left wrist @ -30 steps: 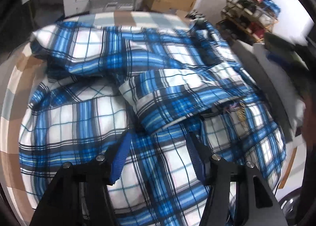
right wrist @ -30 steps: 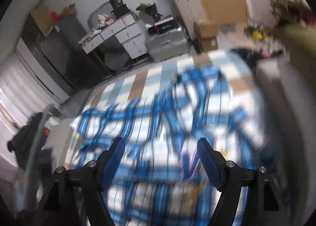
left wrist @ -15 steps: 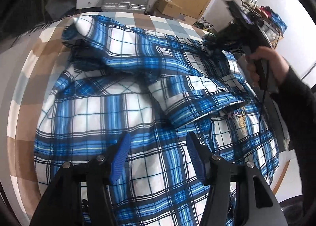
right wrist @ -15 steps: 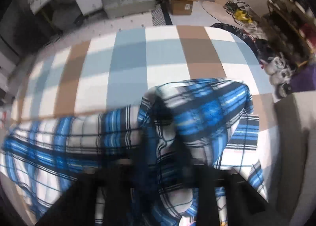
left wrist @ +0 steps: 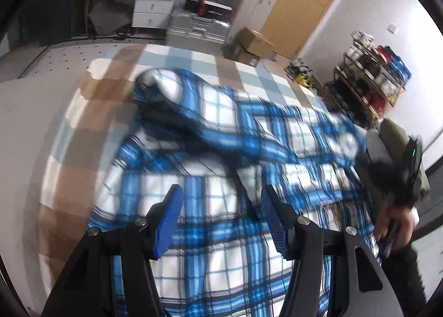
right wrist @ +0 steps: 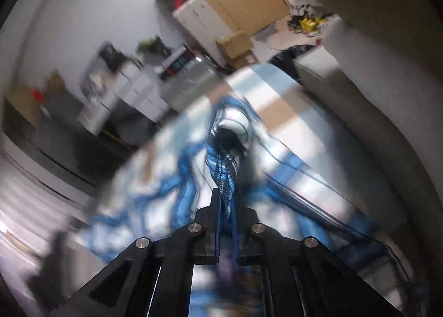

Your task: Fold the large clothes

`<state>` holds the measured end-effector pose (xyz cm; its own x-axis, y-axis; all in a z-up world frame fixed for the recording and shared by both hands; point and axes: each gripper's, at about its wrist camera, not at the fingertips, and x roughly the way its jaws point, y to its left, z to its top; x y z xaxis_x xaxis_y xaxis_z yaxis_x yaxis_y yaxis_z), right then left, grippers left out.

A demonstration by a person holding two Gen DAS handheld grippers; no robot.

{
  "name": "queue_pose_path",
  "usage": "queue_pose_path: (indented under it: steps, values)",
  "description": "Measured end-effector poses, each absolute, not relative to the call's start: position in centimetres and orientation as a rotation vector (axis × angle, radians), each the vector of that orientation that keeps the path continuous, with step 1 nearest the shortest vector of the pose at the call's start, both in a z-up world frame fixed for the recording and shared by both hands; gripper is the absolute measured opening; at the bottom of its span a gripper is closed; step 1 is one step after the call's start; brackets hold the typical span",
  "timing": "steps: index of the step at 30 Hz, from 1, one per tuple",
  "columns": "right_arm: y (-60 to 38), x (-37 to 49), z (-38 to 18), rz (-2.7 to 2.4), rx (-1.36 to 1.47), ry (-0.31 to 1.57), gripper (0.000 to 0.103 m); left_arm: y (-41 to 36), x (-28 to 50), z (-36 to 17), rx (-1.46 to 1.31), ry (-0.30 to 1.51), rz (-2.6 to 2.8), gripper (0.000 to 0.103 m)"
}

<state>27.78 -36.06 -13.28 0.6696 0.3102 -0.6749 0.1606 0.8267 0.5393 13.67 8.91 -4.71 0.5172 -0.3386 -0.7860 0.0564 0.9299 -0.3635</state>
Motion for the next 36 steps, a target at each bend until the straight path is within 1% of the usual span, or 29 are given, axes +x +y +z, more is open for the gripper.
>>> queue_pose_path:
  steps: [2,4,6,7,8,9,10,11,14,17,18,19,20,21,26,27,28,31,33,36]
  values:
    - [-35.6,28.0,-15.3,0.045,0.608,0.934,0.011,9.5,14.3,-4.4,-0.313,0.999,-0.199,0.053]
    - [-35.0,28.5,-15.9,0.0,0.554,0.981,0.011,10.6,15.3,-3.7,-0.312,0.989,-0.179,0.053]
    - [-33.8,28.3,-15.2,-0.035,0.443,0.968,0.011,12.2,16.4,-3.1,-0.333,0.965,-0.134,0.055]
    - [-33.2,28.1,-14.6,-0.039,0.388,0.951,0.012,12.8,16.9,-3.2,-0.344,0.97,-0.125,0.059]
    - [-32.5,27.8,-14.0,-0.047,0.338,0.935,0.023,13.4,17.8,-3.4,-0.365,0.972,-0.112,0.06]
    - [-31.9,27.7,-13.6,-0.049,0.306,0.924,0.04,13.7,18.5,-3.6,-0.381,0.979,-0.108,0.062]
    - [-31.3,27.2,-13.1,-0.046,0.269,0.904,0.049,14.1,19.7,-4.0,-0.393,1.002,-0.098,0.063]
    - [-30.8,26.5,-12.6,-0.042,0.236,0.878,0.06,14.4,20.6,-4.4,-0.421,1.014,-0.105,0.063]
    - [-29.2,24.8,-11.7,-0.046,0.159,0.821,0.062,14.5,23.2,-5.7,-0.457,1.069,-0.133,0.063]
    - [-28.0,24.1,-11.4,-0.022,0.14,0.796,0.07,14.1,25.9,-7.2,-0.434,1.123,-0.156,0.063]
    - [-27.7,24.3,-11.4,-0.008,0.129,0.789,0.07,13.9,26.6,-8.1,-0.405,1.134,-0.132,0.06]
    - [-27.3,23.9,-11.3,-0.007,0.106,0.777,0.07,14.1,26.8,-8.4,-0.398,1.128,-0.116,0.039]
    - [-26.8,23.7,-11.2,-0.016,0.074,0.76,0.07,14.1,26.8,-9.2,-0.399,1.14,-0.109,0.012]
    - [-26.3,24.4,-11.3,-0.015,0.054,0.751,0.071,14.1,26.6,-10.1,-0.41,1.173,-0.116,0.008]
    - [-24.8,25.4,-10.0,0.037,-0.033,0.726,0.072,13.6,24.2,-12.9,-0.325,1.217,-0.109,0.008]
    - [-24.5,25.9,-9.8,0.04,-0.047,0.721,0.073,13.6,23.9,-13.1,-0.317,1.221,-0.112,0.008]
    - [-24.0,26.9,-9.3,0.048,-0.072,0.714,0.076,13.6,23.5,-13.3,-0.299,1.218,-0.107,0.012]
    - [-22.5,30.3,-8.6,0.066,-0.155,0.708,0.078,13.5,22.6,-12.7,-0.229,1.216,-0.107,0.017]
    - [-22.1,32.8,-9.2,0.08,-0.199,0.756,0.08,13.7,21.7,-11.7,-0.184,1.209,-0.097,0.018]
    - [-22.8,37.2,-11.8,0.056,-0.226,0.927,0.08,14.4,20.3,-8.7,-0.09,1.172,-0.033,0.019]
